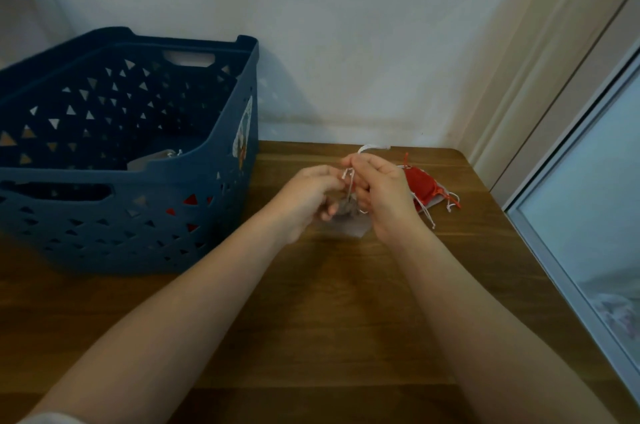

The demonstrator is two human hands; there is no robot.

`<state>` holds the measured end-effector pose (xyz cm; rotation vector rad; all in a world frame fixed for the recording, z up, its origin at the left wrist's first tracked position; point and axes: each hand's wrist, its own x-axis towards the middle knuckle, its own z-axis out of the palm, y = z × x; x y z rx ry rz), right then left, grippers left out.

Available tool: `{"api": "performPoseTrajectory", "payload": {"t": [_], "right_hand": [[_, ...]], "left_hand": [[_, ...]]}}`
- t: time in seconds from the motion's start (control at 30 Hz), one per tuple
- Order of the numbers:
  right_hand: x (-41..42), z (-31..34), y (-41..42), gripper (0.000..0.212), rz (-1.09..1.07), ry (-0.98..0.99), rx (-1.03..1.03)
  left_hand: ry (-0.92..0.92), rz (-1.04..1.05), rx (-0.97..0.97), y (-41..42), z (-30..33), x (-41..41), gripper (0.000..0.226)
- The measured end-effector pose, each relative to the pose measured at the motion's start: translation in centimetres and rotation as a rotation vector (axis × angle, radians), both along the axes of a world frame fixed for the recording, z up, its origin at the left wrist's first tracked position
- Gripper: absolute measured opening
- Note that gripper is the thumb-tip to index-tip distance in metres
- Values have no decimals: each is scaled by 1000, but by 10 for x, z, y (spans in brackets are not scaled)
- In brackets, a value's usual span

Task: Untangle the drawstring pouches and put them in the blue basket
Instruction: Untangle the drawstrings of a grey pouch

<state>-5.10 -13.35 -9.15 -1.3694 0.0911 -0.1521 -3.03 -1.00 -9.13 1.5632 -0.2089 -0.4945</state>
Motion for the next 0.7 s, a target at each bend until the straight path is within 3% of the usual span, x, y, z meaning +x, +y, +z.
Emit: {"api": "performPoseTrajectory", "payload": {"t": [0.1, 0.23, 0.37, 0.47, 0.57, 0.63, 0.7], "right_hand": [[1, 0, 1, 21, -60, -16, -111], [1, -1, 1, 19, -64, -50, -200], [1, -14, -7, 26, -221, -6, -198], [-1, -14, -9, 27, -288, -3, -71], [0, -4, -2, 24, -213, -35, -13], [3, 1, 3, 25, -136, -81, -22], [6, 5, 8, 27, -70, -124, -40]], "left_hand": [[12, -138, 32, 1, 2, -2, 17], [-30, -161, 32, 2, 1, -1, 26], [289, -76, -250, 10, -5, 2, 24], [345, -83, -160, 12, -10, 2, 24], [138, -27, 128, 3, -7, 2, 29], [-134, 7, 388, -1, -6, 1, 33], [-361, -29, 502, -3, -7, -1, 36]]}}
